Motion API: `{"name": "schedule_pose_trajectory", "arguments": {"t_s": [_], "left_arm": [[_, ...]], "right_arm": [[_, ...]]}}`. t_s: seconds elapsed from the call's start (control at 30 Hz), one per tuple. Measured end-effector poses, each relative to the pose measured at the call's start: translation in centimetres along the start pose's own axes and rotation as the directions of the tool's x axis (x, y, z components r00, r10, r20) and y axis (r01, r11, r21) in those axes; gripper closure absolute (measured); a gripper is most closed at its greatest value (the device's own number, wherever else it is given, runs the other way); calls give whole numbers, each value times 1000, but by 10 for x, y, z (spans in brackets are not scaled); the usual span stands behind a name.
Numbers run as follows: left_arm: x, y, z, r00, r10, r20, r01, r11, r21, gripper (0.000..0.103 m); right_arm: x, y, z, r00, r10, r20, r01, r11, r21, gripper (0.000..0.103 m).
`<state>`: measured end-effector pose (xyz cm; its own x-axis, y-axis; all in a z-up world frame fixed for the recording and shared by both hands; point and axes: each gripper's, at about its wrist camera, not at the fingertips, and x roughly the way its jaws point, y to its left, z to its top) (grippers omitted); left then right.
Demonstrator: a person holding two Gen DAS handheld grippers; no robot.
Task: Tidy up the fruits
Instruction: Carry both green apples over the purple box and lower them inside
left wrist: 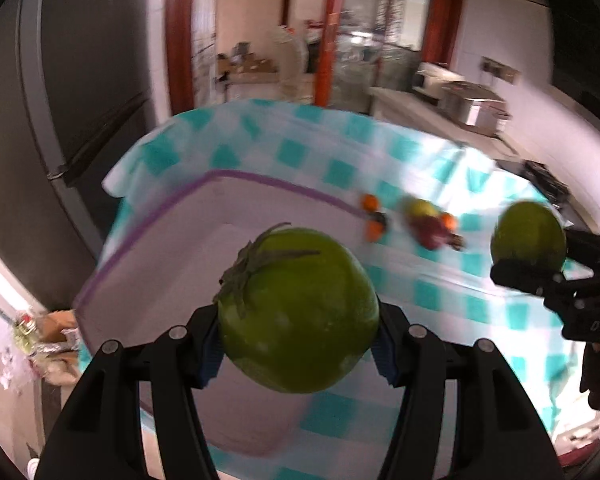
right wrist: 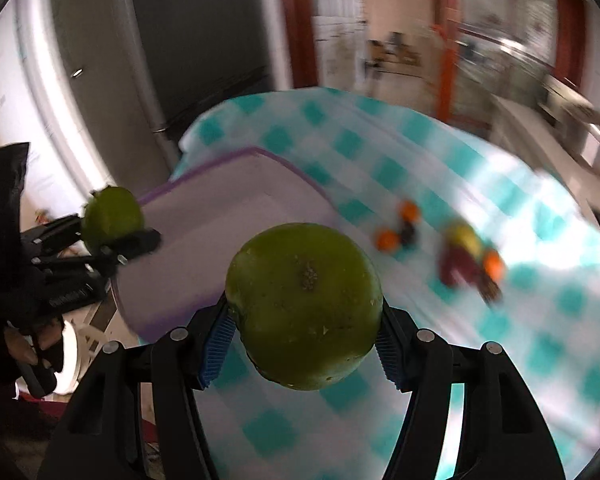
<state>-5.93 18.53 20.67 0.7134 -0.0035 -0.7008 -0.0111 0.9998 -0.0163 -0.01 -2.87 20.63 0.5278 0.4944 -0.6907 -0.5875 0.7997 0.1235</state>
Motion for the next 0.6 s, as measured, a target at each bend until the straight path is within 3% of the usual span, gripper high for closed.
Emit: {"name": "schedule_pose_trajectory", "arguments": {"t_s": [0.13, 0.3, 0.37, 0.43, 0.53, 0.6], "left_arm": [[43, 58, 6, 993, 56, -103, -62, 996, -57, 43], [88, 108, -1, 964, 103, -244, -126, 989, -81, 43], [109, 118, -1, 945, 109, -307, -140, 987, -81, 43], [126, 122, -1, 925, 123, -360, -155, 986, -59, 43], [148, 127, -3, 884, 131, -450, -162, 986, -31, 43], [161, 136, -7, 843, 96, -530, -159, 984, -75, 43]], "right_arm": [[70, 38, 59, 997, 56, -59, -63, 992, -114, 41], [161, 74, 76, 970, 17, -242, -83, 960, -266, 41], [211, 79, 69, 930, -24, -367, -92, 951, -295, 41], [237, 82, 59, 893, -66, -445, -94, 940, -328, 41], [286, 90, 50, 799, -139, -585, -110, 923, -369, 41], [300, 93, 50, 750, -153, -643, -129, 920, -369, 41]]}}
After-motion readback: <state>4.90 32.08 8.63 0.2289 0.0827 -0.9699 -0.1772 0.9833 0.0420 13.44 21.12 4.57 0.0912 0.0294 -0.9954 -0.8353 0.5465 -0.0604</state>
